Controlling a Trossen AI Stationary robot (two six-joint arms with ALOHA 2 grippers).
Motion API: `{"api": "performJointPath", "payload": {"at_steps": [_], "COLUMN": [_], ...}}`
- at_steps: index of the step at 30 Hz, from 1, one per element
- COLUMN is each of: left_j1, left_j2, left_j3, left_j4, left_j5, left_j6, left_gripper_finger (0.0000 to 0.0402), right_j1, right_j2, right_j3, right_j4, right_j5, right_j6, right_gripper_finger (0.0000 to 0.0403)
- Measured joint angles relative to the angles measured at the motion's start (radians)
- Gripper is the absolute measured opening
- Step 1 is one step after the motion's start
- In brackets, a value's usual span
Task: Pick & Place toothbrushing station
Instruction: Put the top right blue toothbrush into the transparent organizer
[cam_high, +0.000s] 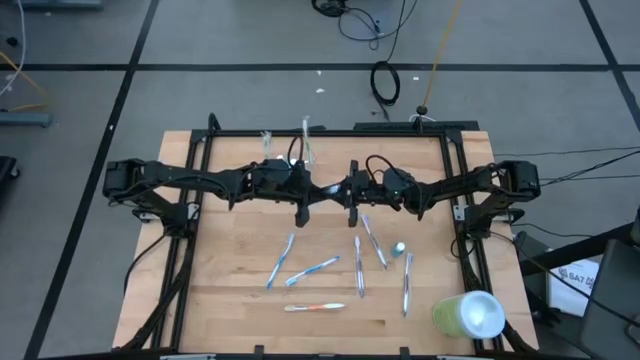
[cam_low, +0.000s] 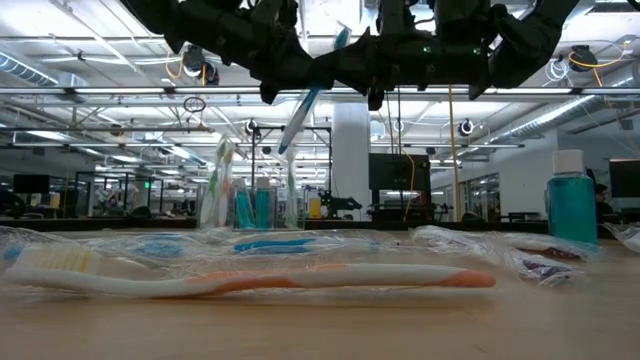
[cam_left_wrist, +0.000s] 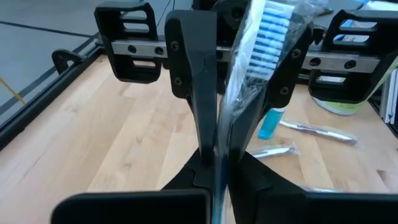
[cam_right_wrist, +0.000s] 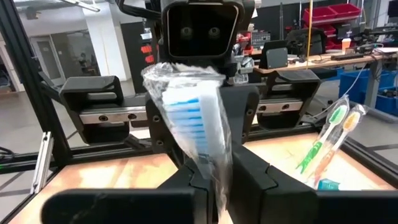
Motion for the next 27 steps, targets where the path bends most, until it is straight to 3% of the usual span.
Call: {"api": "performJointPath", "payload": {"at_steps": [6, 9, 14, 17, 23, 27], "left_j1": [0.001, 0.002, 0.01, 0.023, 0.074, 0.127], "left_j2": [0.0, 0.0, -0.004, -0.009, -0.043, -0.083], "left_j3": [0.0, 0.0, 0.0, -0.001, -0.002, 0.001], "left_j4": [-0.013, -0.026, -0.025, -0.033, -0.077, -0.066], "left_j5": [-0.027, -0.063, -0.087, -0.089, -0.097, -0.17], "left_j6": [-0.01, -0.011, -0.008, -0.014, -0.007, -0.007], "left_gripper_finger": [0.0035, 0.0024, 0.0014, 0.0028, 0.0014, 0.0014], "right_j1": [0.0, -0.002, -0.002, -0.002, -0.002, -0.001], "right_j2": [-0.006, -0.01, -0.013, -0.013, -0.014, -0.03], "right_j3": [0.0, 0.0, 0.0, 0.0, 0.0, -0.016], "right_j4": [-0.025, -0.037, -0.059, -0.108, -0.123, -0.177], "right_j5": [0.0, 0.006, 0.07, 0.117, 0.127, 0.127], "right_j6": [0.0, -0.05, -0.067, -0.068, -0.068, -0.097], "right_gripper_finger": [0.0061, 0.008, 0.0116, 0.0137, 0.0166, 0.0175]}}
